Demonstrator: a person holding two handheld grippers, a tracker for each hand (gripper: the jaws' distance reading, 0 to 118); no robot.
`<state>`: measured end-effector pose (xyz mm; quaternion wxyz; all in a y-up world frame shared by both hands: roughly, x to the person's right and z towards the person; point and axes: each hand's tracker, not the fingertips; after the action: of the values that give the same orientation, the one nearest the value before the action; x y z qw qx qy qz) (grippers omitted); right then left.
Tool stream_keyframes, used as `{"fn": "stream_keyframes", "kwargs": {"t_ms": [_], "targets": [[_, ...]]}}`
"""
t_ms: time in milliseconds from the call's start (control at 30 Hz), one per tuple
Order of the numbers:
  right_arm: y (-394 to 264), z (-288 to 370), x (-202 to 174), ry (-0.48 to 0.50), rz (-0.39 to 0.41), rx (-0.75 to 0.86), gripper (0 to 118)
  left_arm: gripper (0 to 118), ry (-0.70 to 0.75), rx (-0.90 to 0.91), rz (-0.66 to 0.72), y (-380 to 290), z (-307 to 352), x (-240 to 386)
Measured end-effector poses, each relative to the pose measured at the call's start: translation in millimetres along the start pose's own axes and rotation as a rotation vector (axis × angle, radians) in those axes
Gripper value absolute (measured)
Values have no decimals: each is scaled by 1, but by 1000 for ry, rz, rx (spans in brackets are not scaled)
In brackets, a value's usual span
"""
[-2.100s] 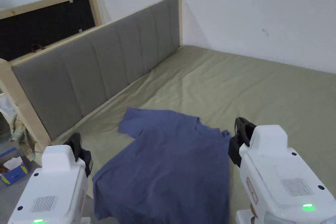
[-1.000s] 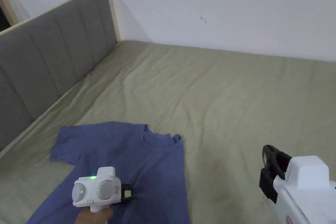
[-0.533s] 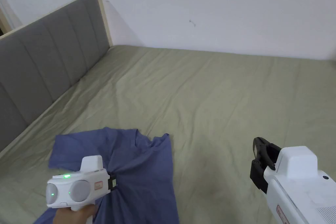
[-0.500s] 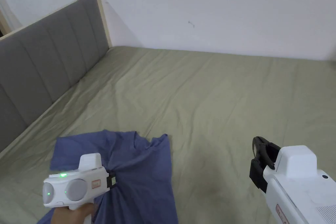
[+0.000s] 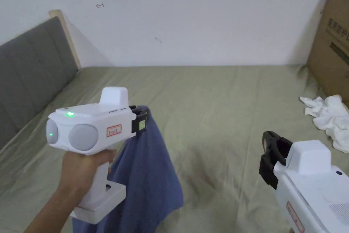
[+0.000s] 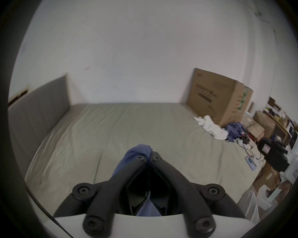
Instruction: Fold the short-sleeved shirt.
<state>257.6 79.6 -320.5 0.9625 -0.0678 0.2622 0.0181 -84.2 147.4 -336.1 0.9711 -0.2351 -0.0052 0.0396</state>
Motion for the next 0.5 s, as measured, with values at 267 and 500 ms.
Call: {"fn": "stream_keyframes", "kwargs": {"t_ms": [267,500], "targets": [[8,44,50,-146,5,29,0,0,-192,-21,-118,25,-42,98],[1,66,80,-239,-3,9,0,0,-380,-186,-103,-32,-97,160]]}}
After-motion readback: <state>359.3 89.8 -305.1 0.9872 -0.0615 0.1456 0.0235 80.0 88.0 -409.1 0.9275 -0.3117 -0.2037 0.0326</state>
